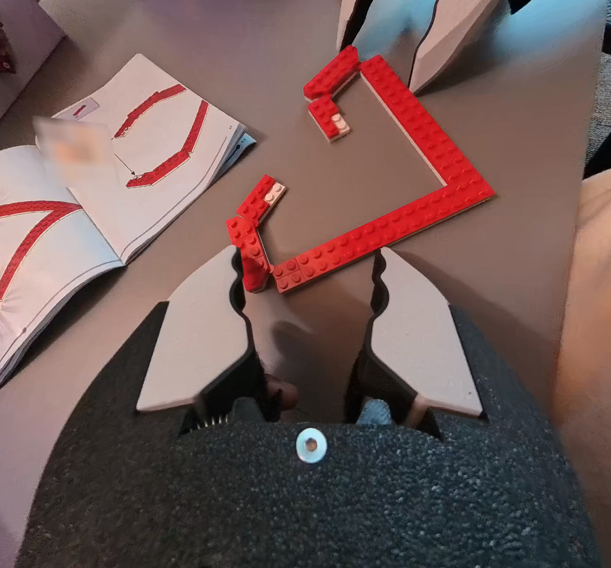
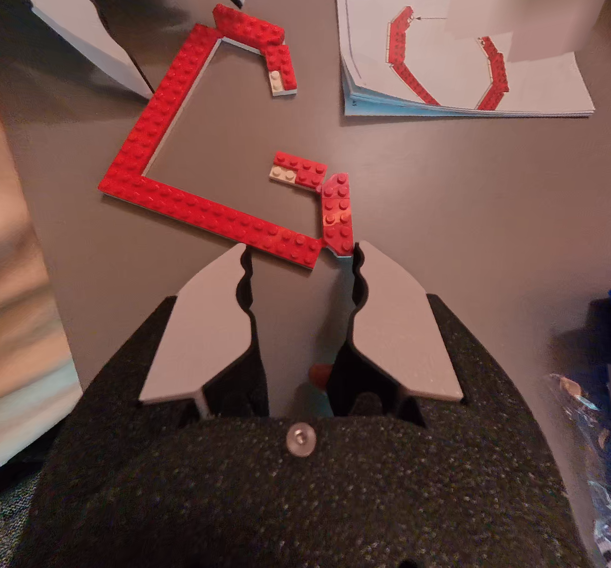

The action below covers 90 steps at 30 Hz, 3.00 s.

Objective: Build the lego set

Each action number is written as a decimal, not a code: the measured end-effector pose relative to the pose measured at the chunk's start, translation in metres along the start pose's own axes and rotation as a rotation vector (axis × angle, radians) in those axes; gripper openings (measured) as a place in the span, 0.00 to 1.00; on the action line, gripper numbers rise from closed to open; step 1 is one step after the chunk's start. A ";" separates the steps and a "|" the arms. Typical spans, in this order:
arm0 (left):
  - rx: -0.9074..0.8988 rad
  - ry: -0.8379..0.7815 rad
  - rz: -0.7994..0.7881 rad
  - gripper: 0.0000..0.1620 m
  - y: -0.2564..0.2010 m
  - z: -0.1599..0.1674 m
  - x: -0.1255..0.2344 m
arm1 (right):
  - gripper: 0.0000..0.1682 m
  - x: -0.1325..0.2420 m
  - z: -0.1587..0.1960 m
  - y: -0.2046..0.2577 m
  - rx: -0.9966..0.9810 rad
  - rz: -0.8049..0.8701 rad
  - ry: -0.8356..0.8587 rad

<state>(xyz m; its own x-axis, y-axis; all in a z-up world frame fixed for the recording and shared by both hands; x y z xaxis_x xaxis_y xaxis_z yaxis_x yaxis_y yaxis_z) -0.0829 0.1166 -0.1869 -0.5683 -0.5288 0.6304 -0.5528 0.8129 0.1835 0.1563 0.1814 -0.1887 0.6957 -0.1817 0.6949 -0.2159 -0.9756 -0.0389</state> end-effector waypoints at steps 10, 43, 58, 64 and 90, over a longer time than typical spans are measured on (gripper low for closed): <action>0.128 0.069 0.066 0.50 0.017 0.009 0.004 | 0.26 -0.003 -0.003 0.000 -0.016 -0.006 0.003; -0.334 -0.021 0.120 0.20 0.105 -0.045 -0.054 | 0.01 -0.052 -0.081 -0.074 0.328 -0.088 0.008; -0.249 -0.048 0.362 0.10 0.106 -0.077 -0.097 | 0.01 -0.030 -0.079 -0.085 0.257 -0.061 -0.100; -0.135 -0.094 0.477 0.10 0.114 -0.073 -0.098 | 0.01 -0.030 -0.077 -0.086 0.252 -0.068 -0.104; -0.040 0.018 0.574 0.13 0.115 -0.064 -0.114 | 0.11 -0.035 -0.060 -0.084 0.272 -0.049 0.102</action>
<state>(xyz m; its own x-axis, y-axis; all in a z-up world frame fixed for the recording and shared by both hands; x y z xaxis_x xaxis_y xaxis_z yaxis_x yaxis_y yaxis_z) -0.0427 0.2866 -0.1895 -0.7603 0.0042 0.6496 -0.1349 0.9771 -0.1642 0.1089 0.2771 -0.1671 0.6257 -0.1337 0.7685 0.0170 -0.9826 -0.1848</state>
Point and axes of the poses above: each gripper's, where its closed fingertips meet, x back along the fingers, z out of its underside, y = z × x across the jaws, the point moved 9 cm from there along x, back along the fingers
